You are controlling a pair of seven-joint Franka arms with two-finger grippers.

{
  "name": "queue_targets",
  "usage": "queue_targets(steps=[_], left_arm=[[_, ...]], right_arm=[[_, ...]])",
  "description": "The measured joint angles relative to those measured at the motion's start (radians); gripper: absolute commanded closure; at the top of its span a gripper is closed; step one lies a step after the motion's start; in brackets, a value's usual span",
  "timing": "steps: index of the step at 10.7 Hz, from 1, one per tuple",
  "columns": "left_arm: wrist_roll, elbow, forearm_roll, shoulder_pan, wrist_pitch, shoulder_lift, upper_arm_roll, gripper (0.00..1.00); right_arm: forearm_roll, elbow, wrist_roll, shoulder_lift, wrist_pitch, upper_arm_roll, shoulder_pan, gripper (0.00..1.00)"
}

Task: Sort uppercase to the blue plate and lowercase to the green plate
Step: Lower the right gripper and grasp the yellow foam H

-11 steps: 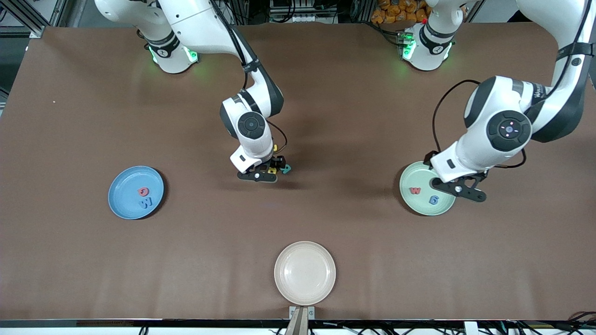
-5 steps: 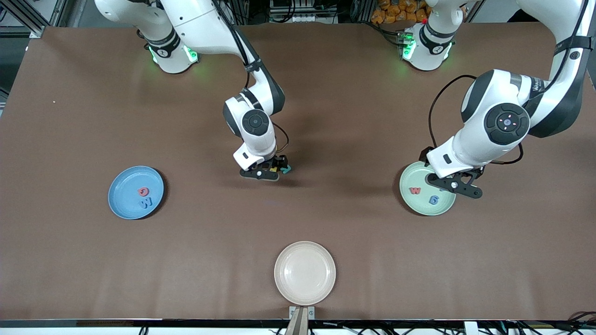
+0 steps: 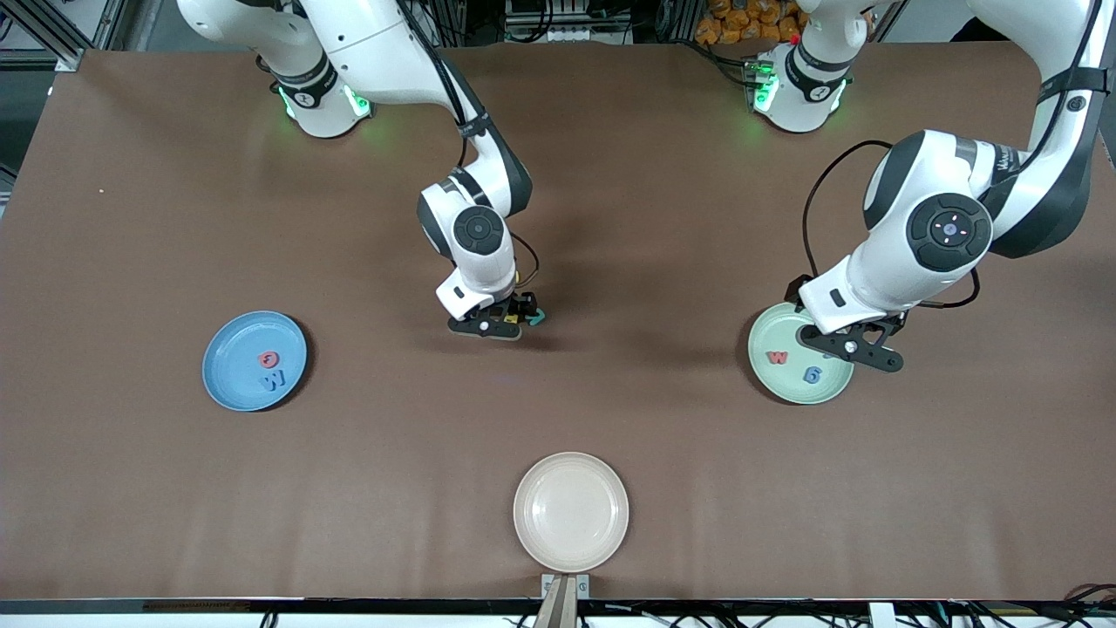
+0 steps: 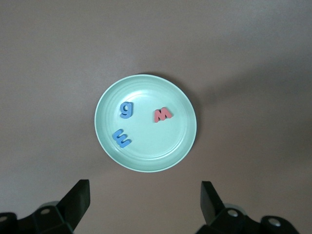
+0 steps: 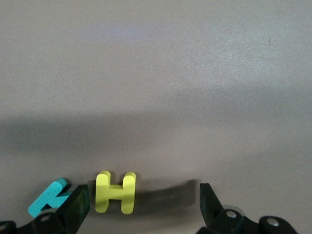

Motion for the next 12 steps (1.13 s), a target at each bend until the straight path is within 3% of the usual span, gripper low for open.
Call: queue_targets(steps=[1,3,4,5,12], left_arm=[[0.000,0.000,0.000,0.000,0.000,0.000,0.000,0.00],[0.000,0.000,0.000,0.000,0.000,0.000,0.000,0.00],[0.000,0.000,0.000,-0.001,0.000,0.000,0.000,0.00],[0.000,0.000,0.000,-0.001,0.000,0.000,0.000,0.00],[0.000,0.008,-0.004,-0.031,0.000,0.000,-0.002,0.00]], right_arm=[[0.000,-0.001,0.006,0.002,0.006,0.000,0.000,0.01],[-0.001,-0.001,0.011,0.006,0.012,0.000,0.000,0.21],[-0.001,-0.001,0.012,0.007,0.013,0.001,0.000,0.52],[-0.001,-0.001,0.012,0.007,0.014,0.001,0.000,0.98],[-0.001,0.007,0.018,-0.002,0.023,0.006,-0.006,1.00]])
